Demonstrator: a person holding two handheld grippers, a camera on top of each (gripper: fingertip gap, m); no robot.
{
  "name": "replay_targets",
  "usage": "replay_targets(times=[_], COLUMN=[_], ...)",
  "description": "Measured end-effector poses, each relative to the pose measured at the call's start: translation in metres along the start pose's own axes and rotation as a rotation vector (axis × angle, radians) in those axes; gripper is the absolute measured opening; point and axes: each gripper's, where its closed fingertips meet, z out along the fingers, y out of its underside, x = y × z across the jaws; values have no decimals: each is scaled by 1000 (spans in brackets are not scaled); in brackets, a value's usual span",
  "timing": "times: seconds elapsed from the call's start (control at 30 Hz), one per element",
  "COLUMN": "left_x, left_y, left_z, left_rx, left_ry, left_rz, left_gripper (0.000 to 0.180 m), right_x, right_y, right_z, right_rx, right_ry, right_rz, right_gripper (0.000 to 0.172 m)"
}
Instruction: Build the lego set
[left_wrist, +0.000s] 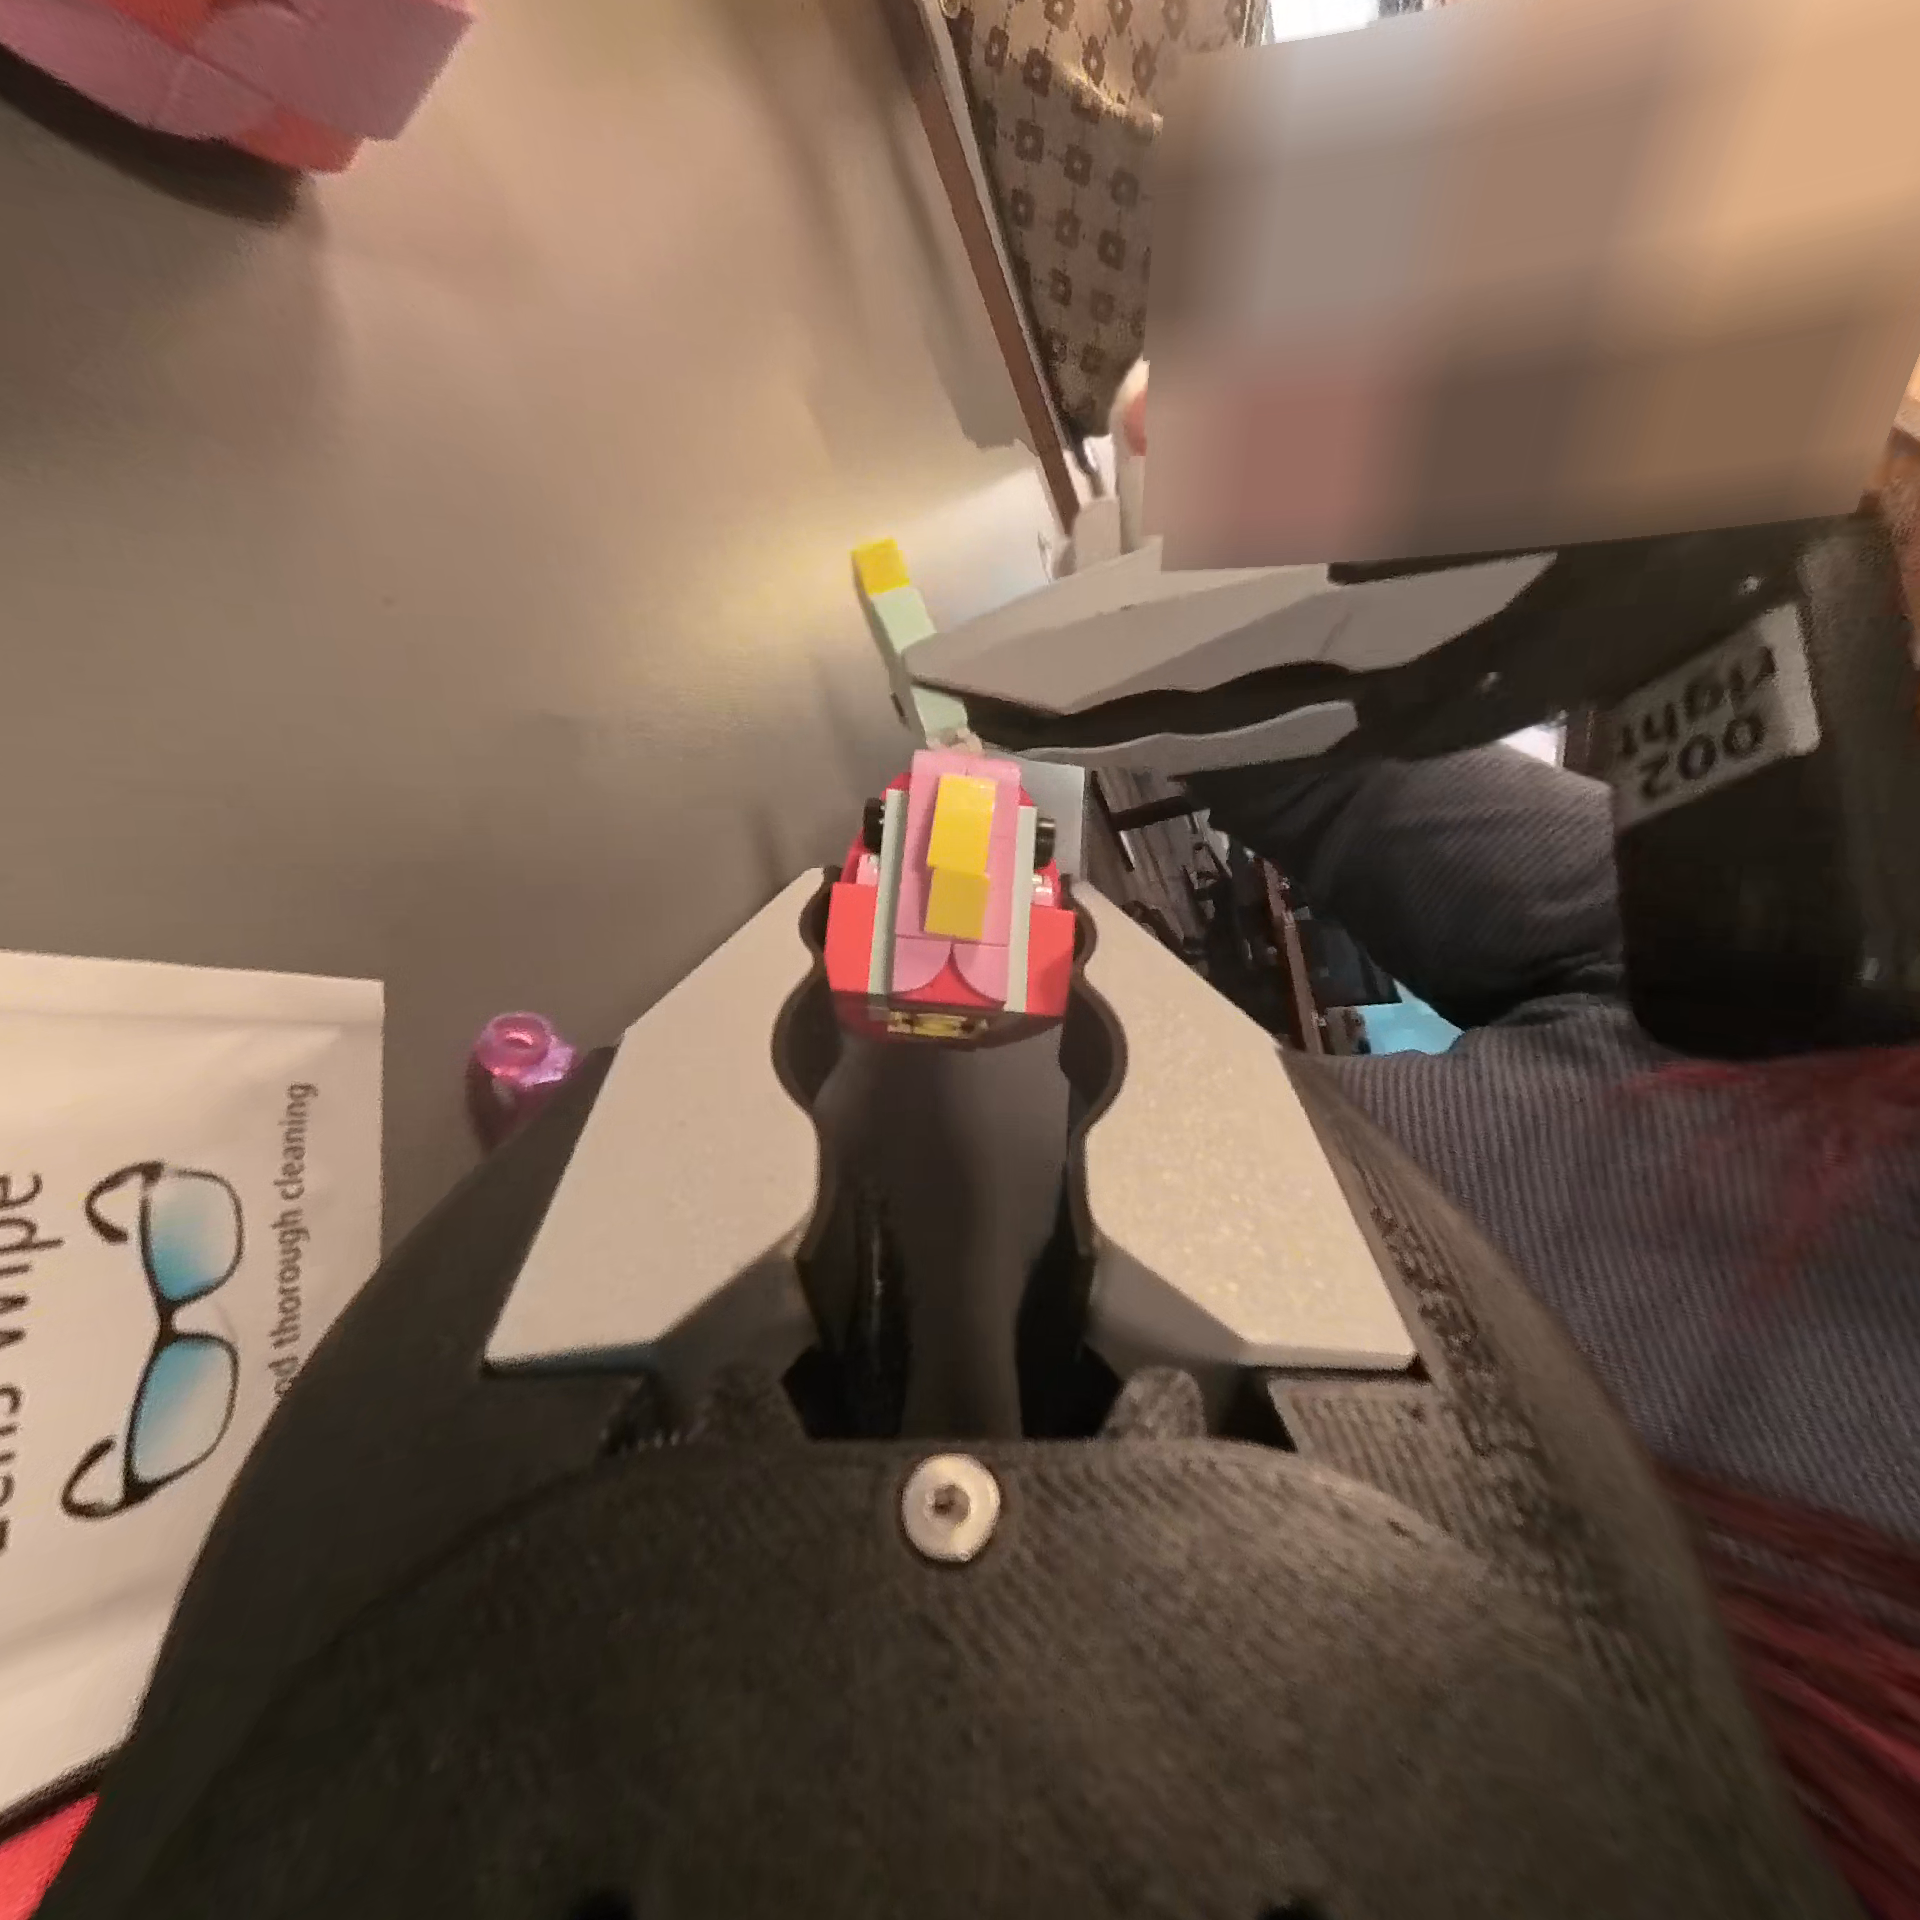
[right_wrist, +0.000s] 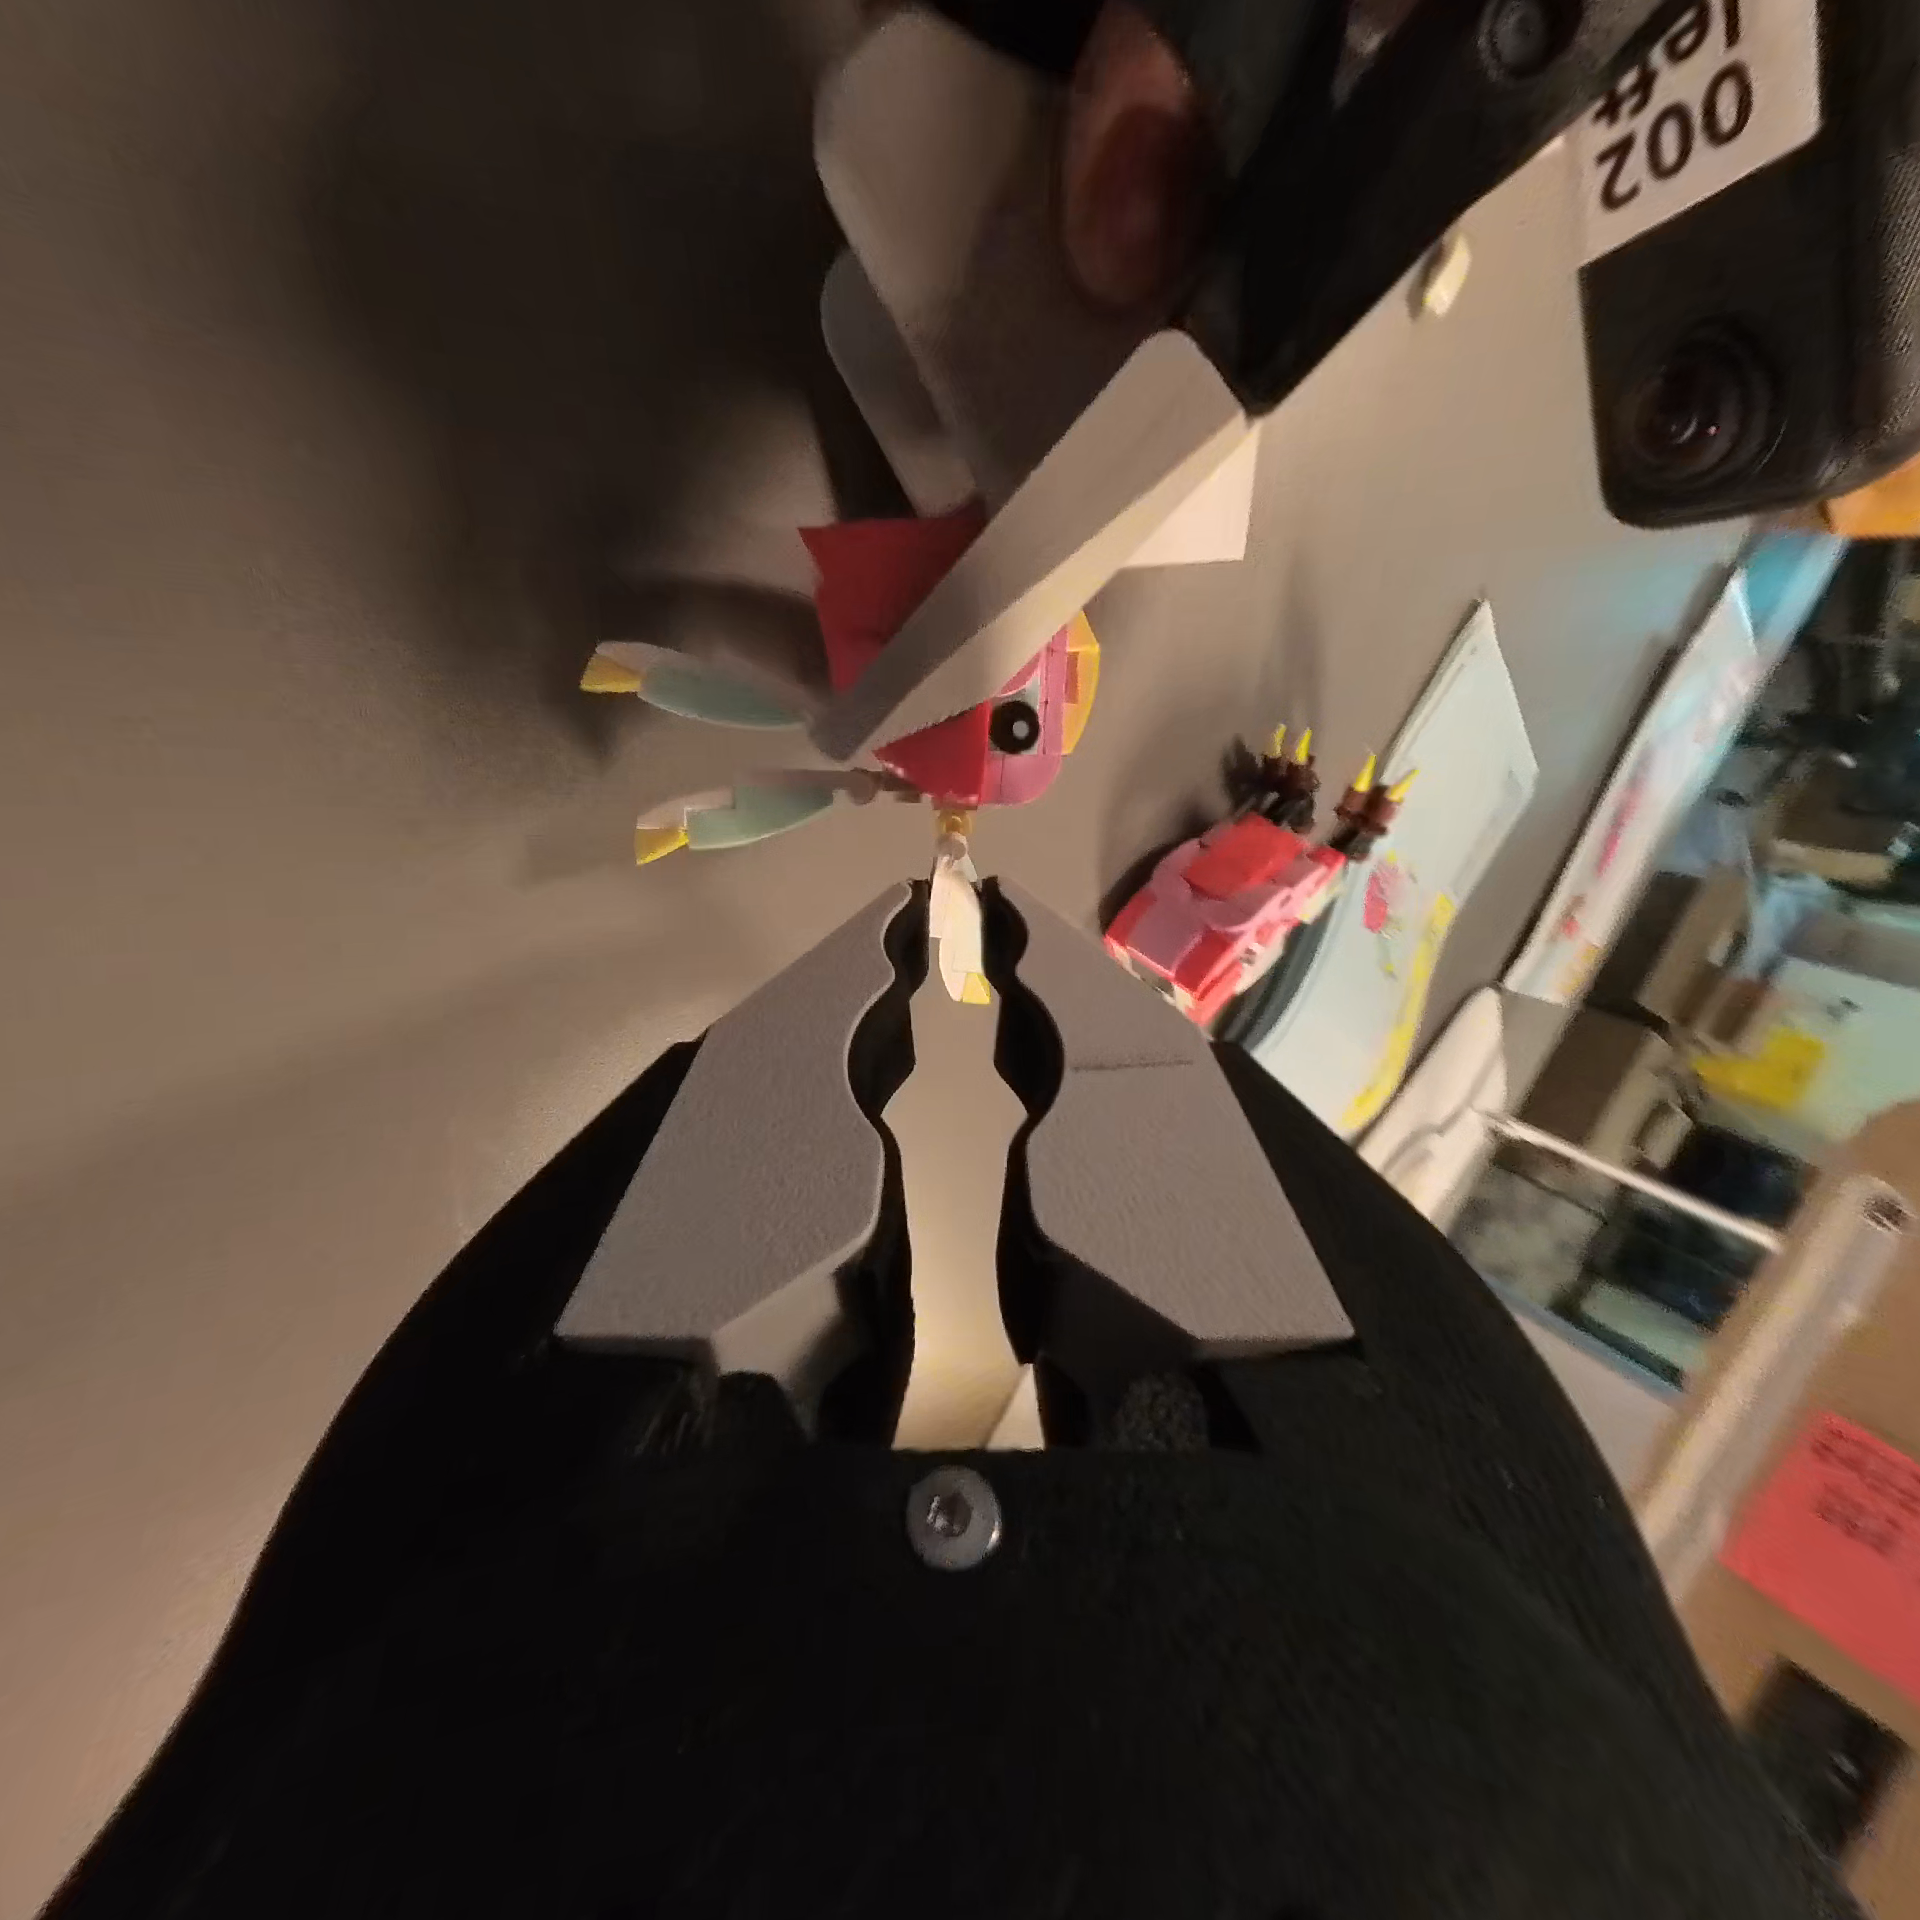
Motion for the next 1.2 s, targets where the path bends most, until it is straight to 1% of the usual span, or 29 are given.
replay_targets(times=[0.13, 0.37, 0.47, 0.5, 0.53, 0.57, 0.6, 0.67, 0.73, 0.8, 0.9, 0.97, 1.07, 1.13, 1.2], left_x=[-1, -2, -2, -2, -2, -1, -1, -1, -1, -1, 0, 0, 1, 1, 2], left_y=[0, 1, 1, 1, 1, 1, 4, 1, -1, -2, -2, -2, -2, -2, -2], left_z=[0, 1, 1, 1, 1, 2, 4, 3, 2, 1, 1, 1, 1, 1, 1], left_rx=[9, 6, -1, 1, 0, -6, -26, -7, 9, 13, 11, 10, 10, 8, 7], left_ry=[-27, -43, -45, -46, -43, -43, -48, -39, -37, -35, -28, -18, -13, -7, -4], left_rz=[23, 41, 41, 38, 40, 51, 67, 56, 50, 48, 46, 39, 37, 31, 30], left_gripper=[38, 38, 38, 39, 39, 38, 39, 38, 38, 38, 38, 39, 39, 39, 39], right_x=[0, -3, -5, -6, -8, -9, -8, -5, -1, 6, 11, 10, 2, -7, -12], right_y=[2, 0, -6, -12, -24, -32, -32, -31, -21, -2, 24, 45, 92, 126, 151], right_z=[-2, -10, -15, -18, -21, -22, -20, -20, -22, -23, -32, -41, -54, -55, -51], right_rx=[-115, -190, -152, -106, -21, 28, 34, 69, 79, 82, 138, 159, 112, 80, 54], right_ry=[81, 151, 143, 130, 109, 87, 85, 68, 31, 38, 52, 110, 253, 337, 373], right_rz=[-27, -54, -63, -52, -42, -33, -45, -30, 76, 198, 486, 647, 885, 1058, 1189], right_gripper=[8, 7, 7, 7, 0, 0, 0, 0, 0, 0, 2, 12, 20, 27, 31])
